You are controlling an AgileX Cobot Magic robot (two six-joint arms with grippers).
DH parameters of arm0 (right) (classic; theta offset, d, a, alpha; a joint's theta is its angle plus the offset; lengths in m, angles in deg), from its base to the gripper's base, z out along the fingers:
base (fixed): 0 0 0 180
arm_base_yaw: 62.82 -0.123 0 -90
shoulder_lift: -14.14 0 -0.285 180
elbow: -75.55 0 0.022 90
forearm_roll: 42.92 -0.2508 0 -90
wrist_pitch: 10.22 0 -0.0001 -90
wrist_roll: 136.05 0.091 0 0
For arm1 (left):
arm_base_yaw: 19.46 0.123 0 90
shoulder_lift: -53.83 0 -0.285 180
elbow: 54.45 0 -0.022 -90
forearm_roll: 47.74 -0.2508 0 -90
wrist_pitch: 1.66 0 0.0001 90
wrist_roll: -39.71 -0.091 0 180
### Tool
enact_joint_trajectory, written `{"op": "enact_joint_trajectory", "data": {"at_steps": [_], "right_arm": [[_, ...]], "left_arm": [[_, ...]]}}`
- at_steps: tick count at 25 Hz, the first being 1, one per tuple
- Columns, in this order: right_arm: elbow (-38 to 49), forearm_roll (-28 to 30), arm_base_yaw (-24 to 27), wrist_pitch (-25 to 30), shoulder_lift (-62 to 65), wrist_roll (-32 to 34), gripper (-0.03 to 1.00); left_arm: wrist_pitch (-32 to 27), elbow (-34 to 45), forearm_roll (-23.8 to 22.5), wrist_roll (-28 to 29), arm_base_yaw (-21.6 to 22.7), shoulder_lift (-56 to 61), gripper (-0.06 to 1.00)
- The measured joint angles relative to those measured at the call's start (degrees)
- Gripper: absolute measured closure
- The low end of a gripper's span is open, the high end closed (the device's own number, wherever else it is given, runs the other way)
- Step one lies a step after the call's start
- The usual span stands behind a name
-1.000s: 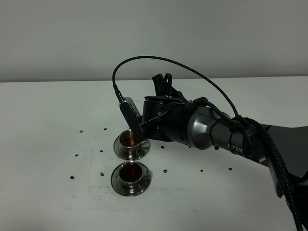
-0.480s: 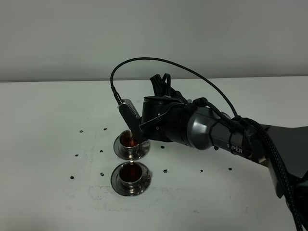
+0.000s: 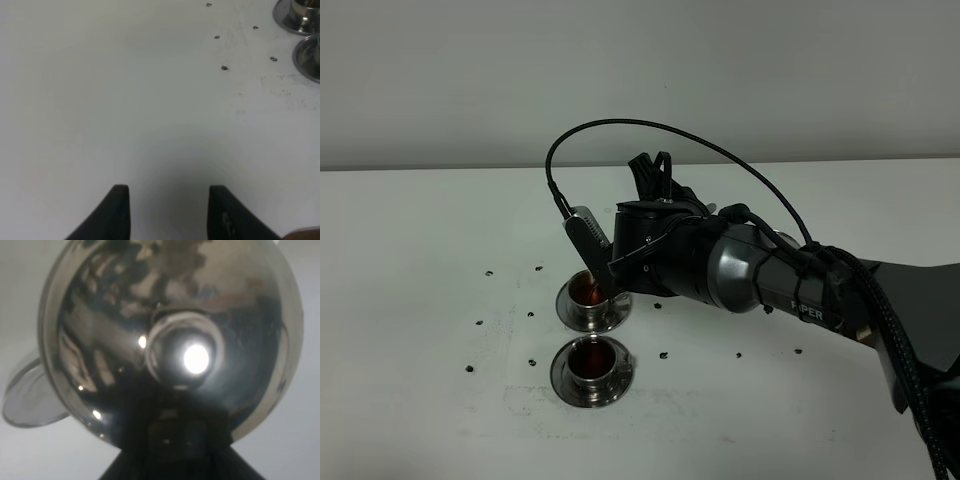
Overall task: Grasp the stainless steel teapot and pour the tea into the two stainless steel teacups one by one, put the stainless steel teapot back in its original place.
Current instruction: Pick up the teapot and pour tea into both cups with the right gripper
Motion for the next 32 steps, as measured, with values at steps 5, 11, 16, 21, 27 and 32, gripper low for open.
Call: {"op": "enact_joint_trajectory", "data": {"at_steps": [5, 11, 16, 21, 27, 32], "right_arm": [[0.0, 0.89, -0.05, -0.11, 0.0, -0.05, 0.78], [0.0, 1.26, -0.05, -0.17, 0.0, -0.05, 0.78], [0.0, 1.52, -0.05, -0.22, 0.0, -0.05, 0.78], [0.0, 2.35, -0.11, -0.22, 0.0, -0.05, 0.78], [0.0, 3.11, -0.11, -0.22, 0.0, -0.05, 0.78], [0.0, 3.17, -0.11, -0.22, 0.0, -0.05, 0.78]], "left_arm": [[0.0, 0.0, 0.0, 0.0, 0.0, 0.0, 0.56], [0.0, 0.0, 0.0, 0.0, 0.0, 0.0, 0.56], [0.0, 0.0, 0.0, 0.0, 0.0, 0.0, 0.56], [0.0, 0.0, 0.0, 0.0, 0.0, 0.0, 0.56], [0.0, 0.0, 0.0, 0.0, 0.0, 0.0, 0.56], [0.0, 0.0, 0.0, -0.05, 0.0, 0.0, 0.56]]}}
